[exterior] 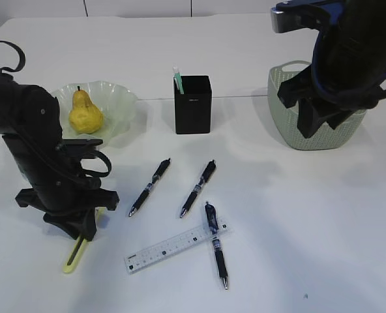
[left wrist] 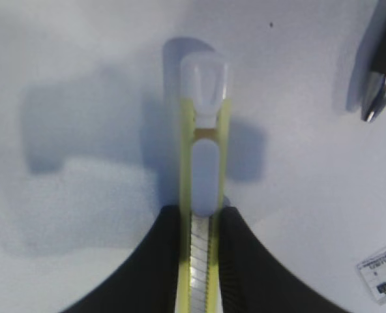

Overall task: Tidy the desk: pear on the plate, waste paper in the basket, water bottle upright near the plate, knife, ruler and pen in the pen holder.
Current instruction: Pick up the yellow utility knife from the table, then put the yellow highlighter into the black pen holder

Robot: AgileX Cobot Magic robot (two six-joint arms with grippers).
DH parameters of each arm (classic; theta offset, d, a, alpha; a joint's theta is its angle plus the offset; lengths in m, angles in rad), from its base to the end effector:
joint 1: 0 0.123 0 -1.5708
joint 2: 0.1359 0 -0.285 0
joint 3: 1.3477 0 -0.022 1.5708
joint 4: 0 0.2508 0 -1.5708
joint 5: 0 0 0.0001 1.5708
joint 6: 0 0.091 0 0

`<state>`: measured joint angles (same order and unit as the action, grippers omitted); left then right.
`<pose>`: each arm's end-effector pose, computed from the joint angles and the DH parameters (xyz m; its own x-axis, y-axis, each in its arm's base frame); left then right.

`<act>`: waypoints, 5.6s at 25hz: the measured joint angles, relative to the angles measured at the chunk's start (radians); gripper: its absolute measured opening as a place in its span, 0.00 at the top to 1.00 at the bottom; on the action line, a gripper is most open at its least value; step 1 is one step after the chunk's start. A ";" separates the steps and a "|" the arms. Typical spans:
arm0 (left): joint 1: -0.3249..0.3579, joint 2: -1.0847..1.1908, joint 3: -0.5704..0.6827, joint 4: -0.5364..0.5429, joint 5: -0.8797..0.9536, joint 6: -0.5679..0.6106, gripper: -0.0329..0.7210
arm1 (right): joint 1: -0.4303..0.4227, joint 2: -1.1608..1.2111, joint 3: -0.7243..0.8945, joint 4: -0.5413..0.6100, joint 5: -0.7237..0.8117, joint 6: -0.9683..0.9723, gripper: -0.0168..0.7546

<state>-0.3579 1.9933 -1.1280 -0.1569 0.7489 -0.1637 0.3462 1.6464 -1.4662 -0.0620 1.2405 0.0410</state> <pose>0.3240 -0.1315 0.1140 -0.9966 0.0803 -0.0187 0.0820 0.9899 -0.1159 0.3150 0.1079 0.3120 -0.9208 -0.3100 -0.2368 -0.3066 0.9504 -0.0520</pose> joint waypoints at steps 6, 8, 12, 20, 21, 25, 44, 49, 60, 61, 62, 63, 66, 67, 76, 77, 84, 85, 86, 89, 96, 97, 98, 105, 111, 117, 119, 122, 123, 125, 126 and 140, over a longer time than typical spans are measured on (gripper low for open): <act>0.000 0.000 -0.002 0.001 0.016 0.002 0.83 | 0.000 0.000 0.000 0.000 0.000 -0.002 0.52; 0.000 0.002 -0.019 0.002 0.037 0.002 0.83 | 0.000 0.000 0.000 0.000 0.000 -0.002 0.52; 0.000 0.023 -0.104 0.011 0.154 0.004 0.83 | 0.000 0.000 0.000 0.000 0.000 -0.002 0.52; 0.000 0.029 -0.318 0.011 0.266 0.004 0.83 | 0.000 0.000 0.000 0.000 0.000 -0.015 0.52; 0.000 0.029 -0.341 0.006 0.270 0.004 0.83 | 0.000 0.000 0.000 0.000 0.000 -0.015 0.52; 0.000 0.029 -0.427 -0.017 0.276 0.004 0.83 | 0.000 0.000 0.000 0.000 0.000 -0.015 0.52; -0.089 0.037 -0.540 0.012 -0.535 0.164 0.83 | 0.000 0.000 0.000 -0.008 -0.164 -0.030 0.52; -0.101 0.078 -0.540 0.014 -0.715 0.164 0.83 | 0.000 0.000 0.000 -0.011 -0.201 -0.031 0.52; -0.131 0.185 -0.540 0.010 -0.977 0.164 0.83 | 0.000 0.000 0.000 -0.014 -0.205 -0.031 0.52; -0.134 0.185 -0.540 0.010 -0.993 0.164 0.83 | 0.000 0.000 0.000 -0.014 -0.205 -0.033 0.52; -0.137 0.185 -0.540 0.010 -1.013 0.164 0.83 | 0.000 0.000 0.000 -0.014 -0.205 -0.033 0.52; -0.138 0.185 -0.540 0.010 -1.031 0.164 0.83 | 0.000 0.000 0.000 -0.014 -0.207 -0.033 0.52; -0.138 0.187 -0.540 0.010 -1.072 0.164 0.83 | 0.000 0.000 0.000 -0.014 -0.207 -0.033 0.52; -0.138 0.189 -0.540 0.008 -1.086 0.164 0.83 | 0.000 0.000 0.000 -0.014 -0.207 -0.033 0.52; -0.138 0.270 -0.540 0.006 -1.172 0.158 0.83 | 0.000 0.000 0.000 -0.014 -0.213 -0.034 0.52; -0.138 0.276 -0.540 0.004 -1.190 0.156 0.83 | 0.000 0.000 0.000 -0.014 -0.213 -0.034 0.52; -0.138 0.339 -0.582 -0.004 -1.228 0.145 0.83 | 0.000 0.000 0.000 -0.014 -0.218 -0.034 0.52; -0.138 0.348 -0.593 -0.004 -1.230 0.145 0.83 | 0.000 0.000 0.000 -0.014 -0.218 -0.034 0.52; -0.138 0.357 -0.601 -0.004 -1.230 0.144 0.83 | 0.000 0.000 0.000 -0.014 -0.220 -0.034 0.52; -0.138 0.364 -0.606 -0.004 -1.232 0.144 0.83 | 0.000 0.000 0.000 -0.014 -0.226 -0.034 0.52; -0.117 0.364 -0.610 -0.006 -1.172 0.144 0.83 | 0.000 0.000 0.000 -0.019 -0.227 -0.035 0.52; -0.115 0.364 -0.610 -0.006 -1.160 0.142 0.83 | 0.000 0.000 0.000 -0.019 -0.230 -0.035 0.52; -0.113 0.364 -0.610 -0.008 -1.153 0.142 0.83 | 0.000 0.000 0.000 -0.019 -0.234 -0.035 0.52; -0.109 0.366 -0.610 -0.010 -1.138 0.142 0.83 | 0.000 0.000 0.000 -0.022 -0.245 -0.035 0.52; -0.109 0.392 -0.610 -0.010 -1.131 0.142 0.83 | 0.000 0.000 0.000 -0.022 -0.247 -0.035 0.52; -0.109 0.403 -0.610 -0.010 -1.129 0.140 0.83 | 0.000 0.000 0.000 -0.022 -0.250 -0.035 0.52; -0.109 0.404 -0.610 -0.010 -1.129 0.138 0.83 | 0.000 0.000 0.000 -0.022 -0.250 -0.035 0.52; -0.109 0.410 -0.610 -0.010 -1.129 0.138 0.83 | 0.000 0.000 0.000 -0.022 -0.252 -0.035 0.52; -0.109 0.413 -0.610 -0.010 -1.123 0.138 0.83 | 0.000 0.000 0.000 -0.022 -0.252 -0.035 0.52; -0.109 0.414 -0.610 -0.010 -1.104 0.138 0.83 | 0.000 0.000 0.000 -0.022 -0.252 -0.035 0.52; -0.109 0.415 -0.610 -0.010 -1.099 0.138 0.83 | 0.000 0.000 0.000 -0.022 -0.252 -0.035 0.52; -0.109 0.411 -0.610 -0.010 -1.066 0.138 0.53 | 0.000 0.000 0.000 -0.022 -0.252 -0.035 0.52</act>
<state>-0.4664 2.4041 -1.7380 -0.1666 -0.3170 -0.0258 0.3462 1.6464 -1.4662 -0.0835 0.9890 0.0059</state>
